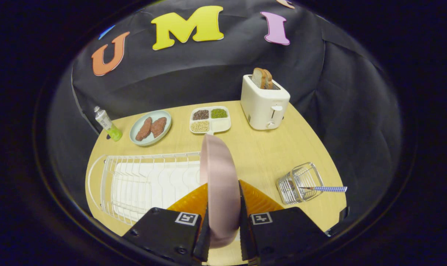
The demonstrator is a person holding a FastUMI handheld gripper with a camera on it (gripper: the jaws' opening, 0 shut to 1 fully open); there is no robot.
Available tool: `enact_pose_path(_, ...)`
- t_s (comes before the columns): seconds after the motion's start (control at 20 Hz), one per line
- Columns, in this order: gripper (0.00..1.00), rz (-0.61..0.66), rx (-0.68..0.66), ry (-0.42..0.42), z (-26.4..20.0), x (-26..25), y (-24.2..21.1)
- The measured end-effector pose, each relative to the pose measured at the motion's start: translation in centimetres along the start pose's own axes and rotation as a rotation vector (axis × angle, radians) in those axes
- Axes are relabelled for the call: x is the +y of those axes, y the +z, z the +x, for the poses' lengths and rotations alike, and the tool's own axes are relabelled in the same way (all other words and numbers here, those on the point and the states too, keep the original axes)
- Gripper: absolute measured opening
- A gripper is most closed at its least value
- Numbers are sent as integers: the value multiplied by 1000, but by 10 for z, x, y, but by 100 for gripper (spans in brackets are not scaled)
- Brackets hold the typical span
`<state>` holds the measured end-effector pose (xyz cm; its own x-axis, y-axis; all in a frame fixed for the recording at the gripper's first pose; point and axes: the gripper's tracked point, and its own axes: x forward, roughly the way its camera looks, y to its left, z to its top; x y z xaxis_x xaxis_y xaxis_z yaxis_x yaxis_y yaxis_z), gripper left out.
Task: Take the plate from the dish rack, then take the spoon from the basket and place it into the plate.
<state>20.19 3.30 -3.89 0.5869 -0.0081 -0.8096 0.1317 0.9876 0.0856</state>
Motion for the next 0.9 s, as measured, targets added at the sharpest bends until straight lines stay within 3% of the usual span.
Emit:
enact_pose_path(0.1,38,-23,-25,-46,-9,-5,8)
enact_pose_path(0.2,38,-29,-65,-40,-27,-2,20)
enact_pose_path(0.5,32,21,-87,171,-71,14,-11)
enact_pose_path(0.9,31,92,17,430,-76,28,-139)
